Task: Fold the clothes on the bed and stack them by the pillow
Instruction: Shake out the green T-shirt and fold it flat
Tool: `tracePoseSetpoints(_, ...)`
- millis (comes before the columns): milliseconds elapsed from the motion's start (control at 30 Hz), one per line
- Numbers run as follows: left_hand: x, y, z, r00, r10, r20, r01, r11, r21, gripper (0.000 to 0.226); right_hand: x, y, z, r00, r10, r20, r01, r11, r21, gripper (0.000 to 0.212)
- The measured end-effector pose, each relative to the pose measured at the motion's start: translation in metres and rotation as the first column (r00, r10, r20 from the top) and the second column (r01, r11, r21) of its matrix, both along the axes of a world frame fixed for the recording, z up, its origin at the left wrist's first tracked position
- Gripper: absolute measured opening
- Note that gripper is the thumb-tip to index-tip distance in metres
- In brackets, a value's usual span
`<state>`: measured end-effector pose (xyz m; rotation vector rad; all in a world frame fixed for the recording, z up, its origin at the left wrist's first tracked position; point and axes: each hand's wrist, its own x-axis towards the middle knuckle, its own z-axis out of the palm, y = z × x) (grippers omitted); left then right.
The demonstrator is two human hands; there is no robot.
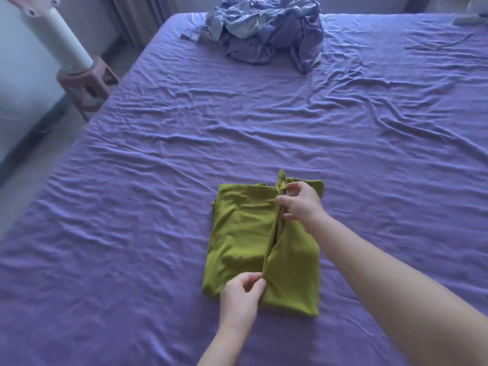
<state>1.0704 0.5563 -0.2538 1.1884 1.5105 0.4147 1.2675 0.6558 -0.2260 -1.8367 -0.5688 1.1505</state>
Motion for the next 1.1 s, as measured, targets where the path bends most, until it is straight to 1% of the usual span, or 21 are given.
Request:
tracePoseSetpoints(100,-0.036,0.022,-0.003,0.999,0.048,-0.014,-0.047,0.999,0.012,0.018,-0.041,0.027,-0.007,0.999,0.04,0.017,-0.04,0.999,0.001,0.044)
tracePoseSetpoints(167,-0.059,0.035,-0.007,0.998,0.063,-0.026,-0.063,0.998,0.003,0.017,-0.066,0.045,-0.016,0.998,0.061,0.035,-0.061,0.998,-0.002,0.044)
tracePoseSetpoints(300,-0.091,0.051,-0.019,0.995,-0.028,-0.1,0.027,0.999,-0.021,0.006,-0.107,0.063,-0.041,0.99,0.083,0.112,-0.082,0.996,-0.018,0.039)
tracePoseSetpoints(367,-0.099,0.057,-0.024,0.979,-0.072,-0.193,0.078,0.997,0.024,0.006,-0.117,0.058,-0.053,0.981,0.127,0.144,-0.126,0.992,-0.013,0.037)
tracePoseSetpoints(400,-0.101,0.06,-0.026,0.968,-0.074,-0.241,0.091,0.994,0.062,0.007,-0.119,0.052,-0.056,0.967,0.168,0.192,-0.17,0.985,-0.008,0.037)
tracePoseSetpoints(433,-0.102,0.064,-0.026,0.963,-0.061,-0.263,0.091,0.991,0.103,0.011,-0.118,0.045,-0.057,0.942,0.213,0.259,-0.218,0.976,-0.008,0.036)
tracePoseSetpoints(500,-0.097,0.074,-0.026,0.967,-0.04,-0.251,0.082,0.984,0.157,0.027,-0.11,0.027,-0.055,0.861,0.301,0.41,-0.317,0.948,-0.031,0.037)
tracePoseSetpoints(567,-0.087,0.086,-0.025,0.97,-0.06,-0.238,0.097,0.984,0.148,0.046,-0.098,0.007,-0.054,0.727,0.38,0.572,-0.394,0.913,-0.106,0.039)
tracePoseSetpoints(600,-0.08,0.091,-0.024,0.968,-0.077,-0.238,0.109,0.986,0.125,0.054,-0.09,-0.004,-0.054,0.646,0.394,0.654,-0.38,0.909,-0.171,0.041)
tracePoseSetpoints(633,-0.073,0.097,-0.024,0.965,-0.095,-0.244,0.122,0.988,0.096,0.061,-0.082,-0.016,-0.054,0.586,0.382,0.714,-0.319,0.919,-0.229,0.044)
tracePoseSetpoints(667,-0.066,0.103,-0.025,0.961,-0.112,-0.254,0.133,0.989,0.065,0.067,-0.074,-0.027,-0.055,0.572,0.347,0.743,-0.226,0.938,-0.263,0.048)
tracePoseSetpoints(700,-0.059,0.109,-0.026,0.957,-0.125,-0.261,0.139,0.99,0.036,0.071,-0.068,-0.038,-0.055,0.608,0.293,0.738,-0.128,0.953,-0.273,0.053)
tracePoseSetpoints(733,-0.052,0.115,-0.027,0.957,-0.129,-0.26,0.136,0.991,0.008,0.074,-0.065,-0.047,-0.056,0.674,0.226,0.703,-0.045,0.963,-0.267,0.059)
tracePoseSetpoints(800,-0.039,0.126,-0.029,0.956,-0.123,-0.265,0.118,0.992,-0.035,0.078,-0.064,-0.057,-0.059,0.799,0.111,0.59,0.057,0.964,-0.258,0.066)
tracePoseSetpoints(833,-0.033,0.13,-0.029,0.953,-0.116,-0.28,0.105,0.993,-0.055,0.078,-0.066,-0.06,-0.062,0.833,0.075,0.548,0.086,0.961,-0.262,0.066)
tracePoseSetpoints(900,-0.026,0.137,-0.031,0.956,-0.087,-0.281,0.055,0.991,-0.121,0.076,-0.07,-0.063,-0.066,0.875,0.0,0.485,0.151,0.95,-0.272,0.057)
tracePoseSetpoints(967,-0.022,0.141,-0.033,0.972,-0.07,-0.225,0.026,0.98,-0.195,0.074,-0.072,-0.062,-0.066,0.908,-0.062,0.414,0.191,0.941,-0.278,0.044)
tracePoseSetpoints(1033,-0.02,0.142,-0.034,0.991,-0.079,-0.105,0.054,0.973,-0.224,0.065,-0.07,-0.061,-0.062,0.924,-0.071,0.377,0.172,0.955,-0.242,0.028)
tracePoseSetpoints(1100,-0.02,0.139,-0.032,0.997,-0.074,0.005,0.073,0.979,-0.189,0.06,-0.066,-0.062,-0.056,0.923,-0.056,0.381,0.13,0.977,-0.171,0.015)
